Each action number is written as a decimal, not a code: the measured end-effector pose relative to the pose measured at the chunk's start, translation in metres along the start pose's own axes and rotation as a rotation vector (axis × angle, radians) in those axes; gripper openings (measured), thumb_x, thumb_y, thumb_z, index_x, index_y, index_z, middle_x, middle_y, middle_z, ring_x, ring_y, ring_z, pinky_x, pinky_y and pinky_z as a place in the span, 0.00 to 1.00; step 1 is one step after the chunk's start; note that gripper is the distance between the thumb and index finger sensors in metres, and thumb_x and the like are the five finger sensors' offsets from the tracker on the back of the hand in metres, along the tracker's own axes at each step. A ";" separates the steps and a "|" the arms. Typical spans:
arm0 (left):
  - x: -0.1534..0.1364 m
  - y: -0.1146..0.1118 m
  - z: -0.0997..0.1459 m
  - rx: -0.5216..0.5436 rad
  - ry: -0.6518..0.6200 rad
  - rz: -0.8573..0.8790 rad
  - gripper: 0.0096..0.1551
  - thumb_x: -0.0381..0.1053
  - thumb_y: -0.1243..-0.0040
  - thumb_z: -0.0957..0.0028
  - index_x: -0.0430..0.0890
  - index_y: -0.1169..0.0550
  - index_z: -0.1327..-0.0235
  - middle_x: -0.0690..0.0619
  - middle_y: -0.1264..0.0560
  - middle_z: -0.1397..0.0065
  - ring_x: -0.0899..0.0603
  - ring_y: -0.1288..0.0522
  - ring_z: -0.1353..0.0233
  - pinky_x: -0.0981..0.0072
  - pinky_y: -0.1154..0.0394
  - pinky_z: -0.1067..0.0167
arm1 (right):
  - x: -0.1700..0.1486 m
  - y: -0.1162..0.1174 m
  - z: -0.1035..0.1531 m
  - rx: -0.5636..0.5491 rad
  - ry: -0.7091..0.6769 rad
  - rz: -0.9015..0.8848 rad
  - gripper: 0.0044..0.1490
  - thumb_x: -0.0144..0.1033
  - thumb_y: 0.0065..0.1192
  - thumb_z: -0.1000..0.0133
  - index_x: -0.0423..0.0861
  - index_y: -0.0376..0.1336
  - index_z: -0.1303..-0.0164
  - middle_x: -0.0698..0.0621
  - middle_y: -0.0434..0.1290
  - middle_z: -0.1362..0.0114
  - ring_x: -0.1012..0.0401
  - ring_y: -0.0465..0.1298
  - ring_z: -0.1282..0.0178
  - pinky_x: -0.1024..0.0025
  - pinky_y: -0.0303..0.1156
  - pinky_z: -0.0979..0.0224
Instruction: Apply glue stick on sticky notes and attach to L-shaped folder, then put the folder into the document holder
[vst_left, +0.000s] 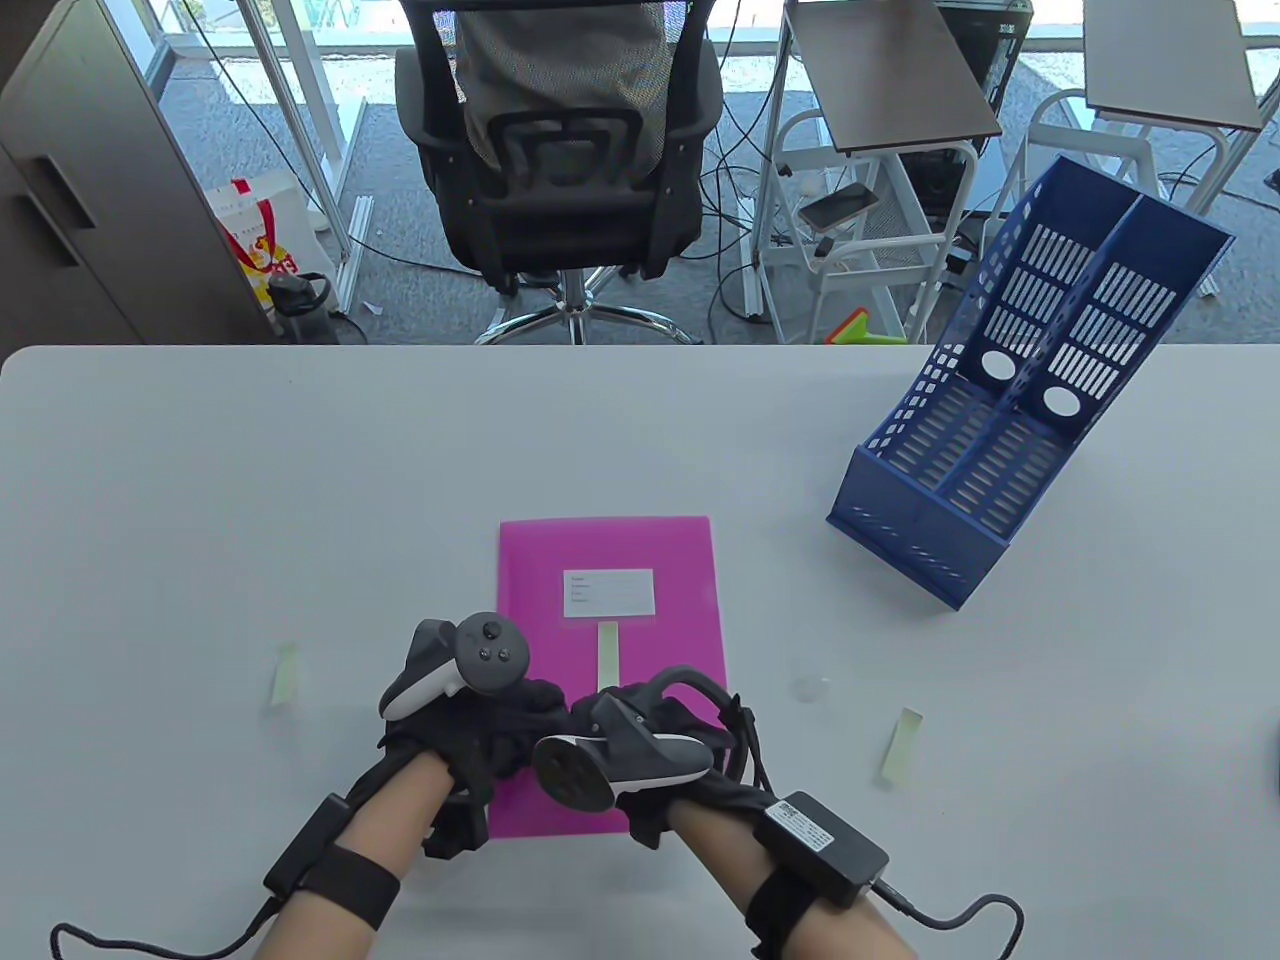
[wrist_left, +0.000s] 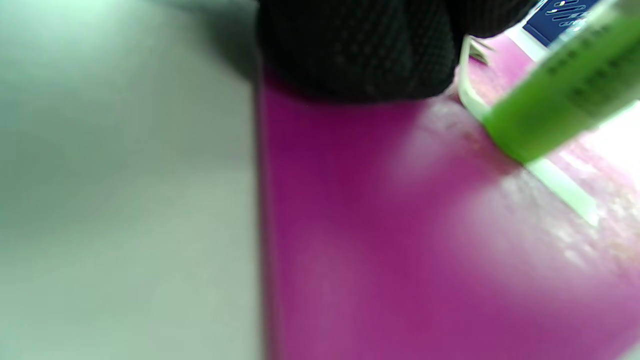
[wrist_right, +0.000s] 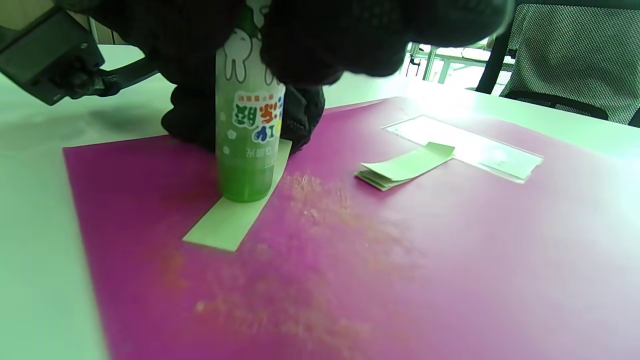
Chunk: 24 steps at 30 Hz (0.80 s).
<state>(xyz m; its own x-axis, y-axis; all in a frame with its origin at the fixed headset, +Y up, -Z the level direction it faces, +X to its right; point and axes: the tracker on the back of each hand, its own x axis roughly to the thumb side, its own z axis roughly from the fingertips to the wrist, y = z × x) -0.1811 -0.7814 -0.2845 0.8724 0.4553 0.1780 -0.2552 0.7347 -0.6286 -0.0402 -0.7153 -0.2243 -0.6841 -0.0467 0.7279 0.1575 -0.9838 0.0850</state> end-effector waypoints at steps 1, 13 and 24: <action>0.000 0.000 0.000 -0.001 0.000 0.002 0.17 0.59 0.47 0.43 0.51 0.23 0.50 0.55 0.20 0.61 0.50 0.19 0.69 0.71 0.23 0.69 | -0.001 0.000 -0.003 -0.006 0.010 0.000 0.29 0.46 0.56 0.42 0.51 0.64 0.30 0.43 0.77 0.49 0.61 0.76 0.62 0.65 0.76 0.50; -0.001 0.000 0.000 0.009 -0.001 0.014 0.20 0.60 0.51 0.42 0.50 0.22 0.49 0.54 0.20 0.61 0.50 0.19 0.69 0.70 0.23 0.69 | -0.001 -0.001 0.016 0.075 0.022 0.012 0.29 0.46 0.56 0.41 0.50 0.64 0.30 0.43 0.77 0.50 0.61 0.76 0.62 0.65 0.76 0.51; 0.007 0.000 0.001 0.022 0.014 -0.095 0.26 0.66 0.41 0.50 0.49 0.24 0.49 0.55 0.20 0.61 0.50 0.18 0.68 0.70 0.22 0.68 | -0.047 0.004 0.051 -0.024 0.211 -0.356 0.29 0.48 0.56 0.39 0.52 0.61 0.28 0.45 0.77 0.45 0.60 0.79 0.56 0.64 0.77 0.46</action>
<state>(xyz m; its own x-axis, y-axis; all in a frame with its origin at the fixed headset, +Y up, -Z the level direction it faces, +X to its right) -0.1752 -0.7777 -0.2819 0.8989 0.3762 0.2248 -0.1802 0.7848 -0.5929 0.0287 -0.7083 -0.2237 -0.8246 0.2653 0.4997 -0.1302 -0.9485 0.2888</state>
